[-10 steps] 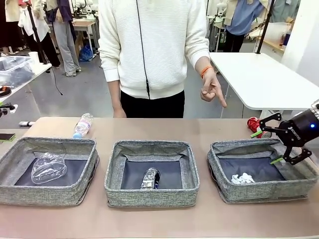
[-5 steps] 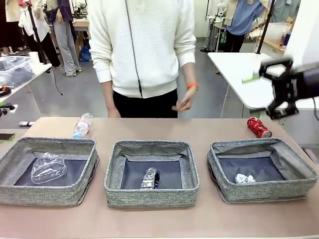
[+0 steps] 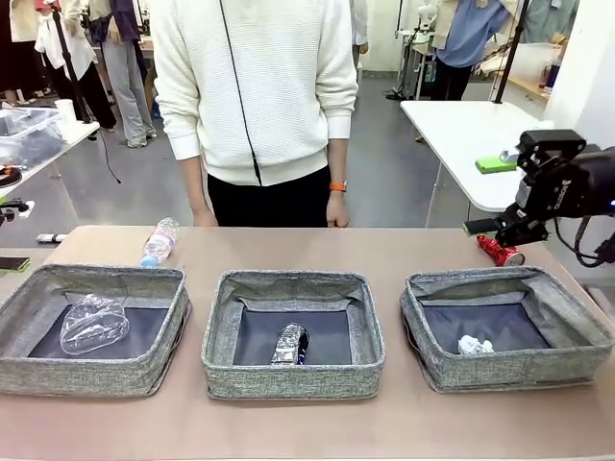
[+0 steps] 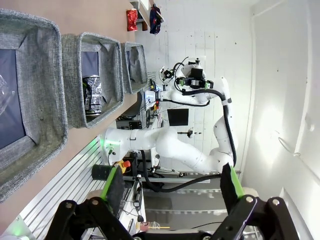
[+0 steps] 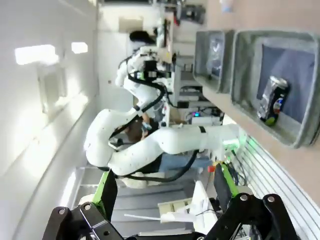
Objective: Sort the waste into the appropriate baskets.
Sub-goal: Place the picked waste into the Fabric basket indicated by the person.
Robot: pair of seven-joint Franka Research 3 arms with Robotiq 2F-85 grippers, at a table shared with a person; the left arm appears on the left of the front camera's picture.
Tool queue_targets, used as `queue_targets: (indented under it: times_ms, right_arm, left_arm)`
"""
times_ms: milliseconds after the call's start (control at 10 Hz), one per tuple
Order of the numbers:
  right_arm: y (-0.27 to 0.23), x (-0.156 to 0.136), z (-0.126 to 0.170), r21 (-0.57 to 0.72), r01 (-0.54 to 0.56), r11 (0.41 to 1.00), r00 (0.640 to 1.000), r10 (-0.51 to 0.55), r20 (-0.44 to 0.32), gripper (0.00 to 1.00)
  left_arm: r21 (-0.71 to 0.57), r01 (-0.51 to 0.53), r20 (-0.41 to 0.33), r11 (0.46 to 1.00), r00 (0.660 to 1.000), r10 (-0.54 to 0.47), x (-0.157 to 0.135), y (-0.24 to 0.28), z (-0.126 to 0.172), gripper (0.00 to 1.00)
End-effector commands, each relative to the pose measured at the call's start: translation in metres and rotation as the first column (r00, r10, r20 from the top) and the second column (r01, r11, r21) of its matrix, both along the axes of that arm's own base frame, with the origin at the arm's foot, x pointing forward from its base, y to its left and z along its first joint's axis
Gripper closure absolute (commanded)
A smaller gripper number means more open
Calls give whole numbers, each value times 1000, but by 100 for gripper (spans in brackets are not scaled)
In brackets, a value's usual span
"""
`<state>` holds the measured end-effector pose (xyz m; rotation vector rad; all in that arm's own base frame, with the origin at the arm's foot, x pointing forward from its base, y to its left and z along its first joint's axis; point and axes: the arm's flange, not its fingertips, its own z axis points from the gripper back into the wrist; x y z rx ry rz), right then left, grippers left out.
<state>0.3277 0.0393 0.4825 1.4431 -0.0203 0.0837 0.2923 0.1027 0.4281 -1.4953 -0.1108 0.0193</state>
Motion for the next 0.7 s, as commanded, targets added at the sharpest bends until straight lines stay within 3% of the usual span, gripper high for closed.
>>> queue_targets:
  times_ms: [0, 600]
  right_arm:
    - [-3, -10, 41, 18, 88, 996, 991, -90, 102, 0]
    - [-3, -10, 41, 18, 88, 996, 991, -90, 102, 0]
  left_arm:
    - [0, -1, 1, 1000, 1000, 1, -2, 1, 2, 0]
    - [0, -1, 1, 1000, 1000, 1, -2, 1, 2, 0]
